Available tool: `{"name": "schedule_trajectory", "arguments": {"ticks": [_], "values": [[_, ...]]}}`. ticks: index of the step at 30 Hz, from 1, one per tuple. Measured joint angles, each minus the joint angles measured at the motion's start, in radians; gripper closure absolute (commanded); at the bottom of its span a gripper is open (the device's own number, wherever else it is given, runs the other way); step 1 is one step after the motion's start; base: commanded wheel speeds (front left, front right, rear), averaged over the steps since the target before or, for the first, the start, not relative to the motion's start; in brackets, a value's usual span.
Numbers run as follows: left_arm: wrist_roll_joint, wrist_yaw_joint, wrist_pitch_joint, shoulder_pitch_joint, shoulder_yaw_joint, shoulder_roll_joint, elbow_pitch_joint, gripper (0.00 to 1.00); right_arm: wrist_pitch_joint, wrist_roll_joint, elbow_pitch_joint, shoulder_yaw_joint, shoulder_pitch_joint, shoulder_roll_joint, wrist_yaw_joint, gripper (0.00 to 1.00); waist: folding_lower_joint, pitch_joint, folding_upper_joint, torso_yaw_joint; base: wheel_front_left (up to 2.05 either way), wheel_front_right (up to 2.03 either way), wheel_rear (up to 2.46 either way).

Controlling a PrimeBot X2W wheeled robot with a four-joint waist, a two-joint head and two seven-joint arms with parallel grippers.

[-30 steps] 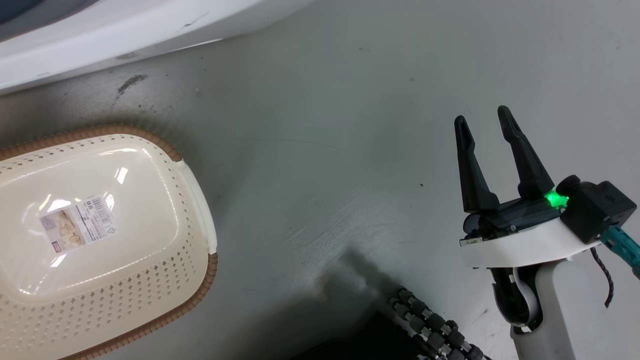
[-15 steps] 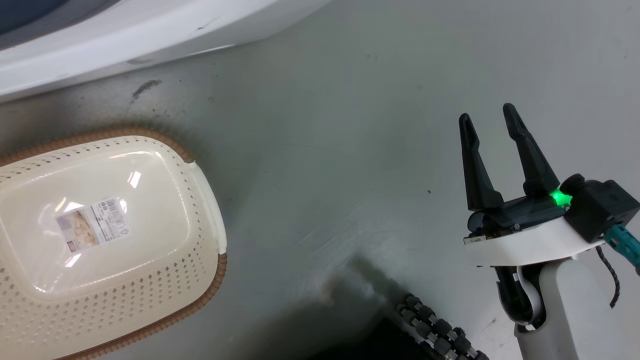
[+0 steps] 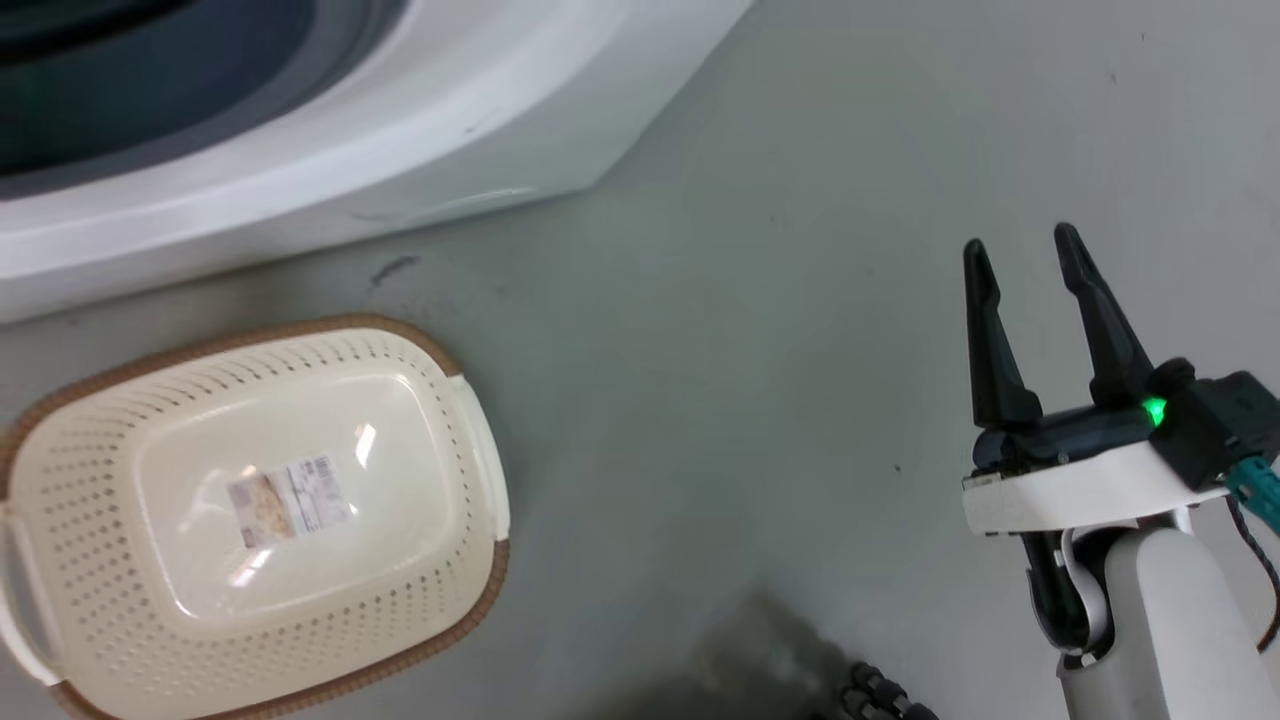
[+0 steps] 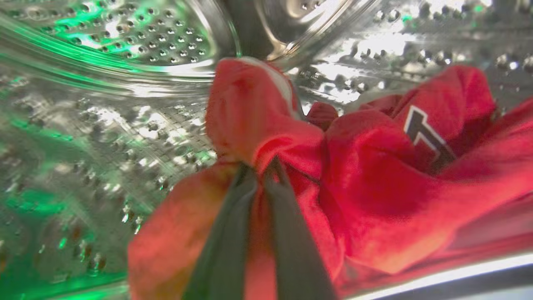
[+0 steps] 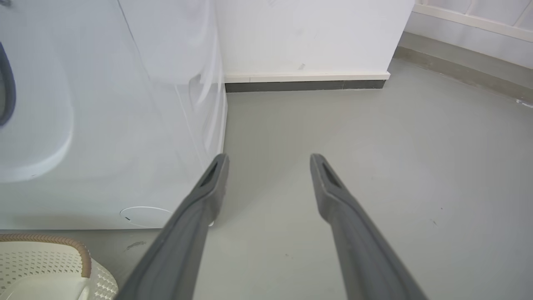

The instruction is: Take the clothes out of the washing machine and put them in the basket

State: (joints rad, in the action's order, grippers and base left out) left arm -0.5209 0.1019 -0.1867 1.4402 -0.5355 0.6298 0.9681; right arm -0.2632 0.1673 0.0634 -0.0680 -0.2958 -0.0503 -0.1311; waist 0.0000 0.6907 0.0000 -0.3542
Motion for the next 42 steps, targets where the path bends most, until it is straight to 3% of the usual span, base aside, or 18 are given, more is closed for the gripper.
{"name": "schedule_trajectory", "arguments": {"ticks": [9,15,21,30,37,42], "values": [[-0.029,-0.006,0.302,-0.165,0.012,-0.098,0.051,1.00,0.000,-0.048,0.016,0.077,0.058,0.000,0.000,0.00,-0.0001,-0.156,0.0000,0.058,0.00,0.00,0.00],[-0.035,-0.005,0.421,-0.274,0.002,-0.159,0.057,1.00,0.000,-0.092,0.029,0.100,0.097,0.001,0.000,0.00,-0.0002,-0.255,0.0001,0.105,0.00,0.00,0.00],[-0.024,-0.025,0.447,-0.385,0.017,-0.205,-0.045,1.00,0.000,-0.110,0.035,0.117,0.133,0.001,0.000,0.00,-0.0003,-0.346,0.0001,0.156,0.00,0.00,0.00],[0.048,-0.075,0.448,-0.637,0.123,-0.235,-0.423,1.00,0.000,-0.128,0.041,0.132,0.173,0.001,0.000,0.00,-0.0003,-0.449,0.0001,0.234,0.00,0.00,0.00],[0.078,-0.086,0.449,-0.828,0.159,-0.241,-0.636,1.00,0.000,-0.133,0.048,0.152,0.197,0.000,0.000,0.00,-0.0003,-0.500,0.0001,0.280,0.00,0.00,0.00],[0.069,-0.086,0.449,-0.962,0.151,-0.239,-0.712,1.00,0.000,-0.137,0.049,0.160,0.201,0.000,0.000,0.00,-0.0003,-0.516,0.0001,0.307,0.00,0.00,0.00]]}}
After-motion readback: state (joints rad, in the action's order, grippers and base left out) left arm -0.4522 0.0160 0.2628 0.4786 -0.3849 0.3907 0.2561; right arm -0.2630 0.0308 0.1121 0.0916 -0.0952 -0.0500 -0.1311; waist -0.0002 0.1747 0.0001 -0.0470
